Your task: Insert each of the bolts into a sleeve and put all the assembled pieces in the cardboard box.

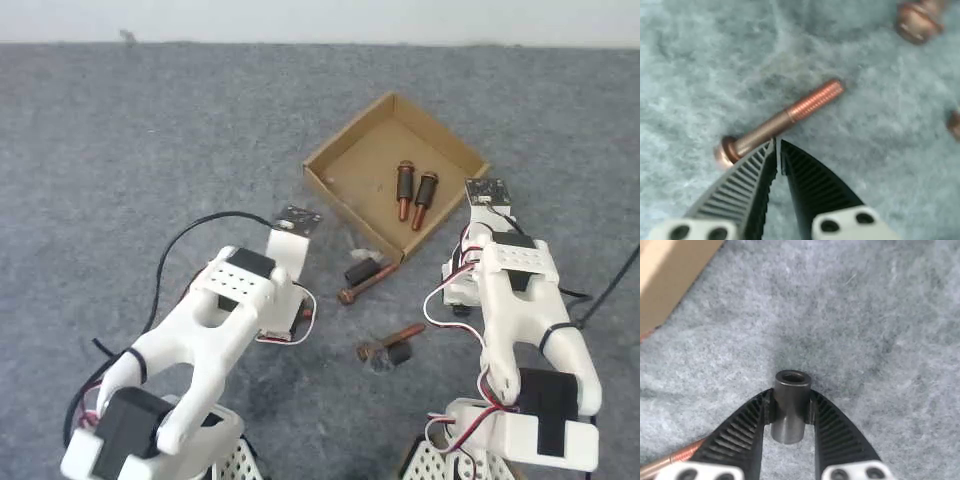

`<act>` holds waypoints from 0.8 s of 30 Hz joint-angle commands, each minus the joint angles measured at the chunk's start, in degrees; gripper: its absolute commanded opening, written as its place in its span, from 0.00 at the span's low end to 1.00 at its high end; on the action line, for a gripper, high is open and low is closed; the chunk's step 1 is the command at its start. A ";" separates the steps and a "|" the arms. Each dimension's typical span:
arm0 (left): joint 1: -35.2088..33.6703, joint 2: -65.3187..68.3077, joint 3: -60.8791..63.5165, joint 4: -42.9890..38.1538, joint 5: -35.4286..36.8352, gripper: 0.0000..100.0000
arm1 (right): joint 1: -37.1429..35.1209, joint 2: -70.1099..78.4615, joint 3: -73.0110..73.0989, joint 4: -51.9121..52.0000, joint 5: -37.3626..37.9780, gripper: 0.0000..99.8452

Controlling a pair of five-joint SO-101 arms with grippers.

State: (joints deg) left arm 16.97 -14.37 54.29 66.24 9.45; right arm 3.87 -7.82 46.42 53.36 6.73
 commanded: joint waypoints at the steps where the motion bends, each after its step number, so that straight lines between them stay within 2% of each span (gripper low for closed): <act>1: -3.96 2.37 0.48 -5.80 3.16 0.01 | 0.31 -0.57 -2.90 -0.48 -0.09 0.01; 5: -5.45 6.68 -0.04 -7.82 3.08 0.01 | 0.31 -0.57 -2.90 -0.48 -0.09 0.01; 11: -5.54 6.33 -2.15 -8.09 3.25 0.01 | 0.31 -0.57 -2.90 -0.48 -0.09 0.01; 16: -10.73 3.43 -4.79 -10.73 3.52 0.01 | 0.31 -0.57 -2.90 -0.48 -0.09 0.01; 21: -15.30 3.78 -4.70 -16.79 11.96 0.01 | 0.31 -0.57 -2.81 -0.40 -0.09 0.01; 24: -15.30 6.15 -5.32 -18.55 13.27 0.01 | 0.31 -0.57 -2.81 -0.40 -0.09 0.01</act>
State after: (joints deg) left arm 2.64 -8.48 52.00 50.77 20.18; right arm 3.87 -7.82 46.42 53.36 6.73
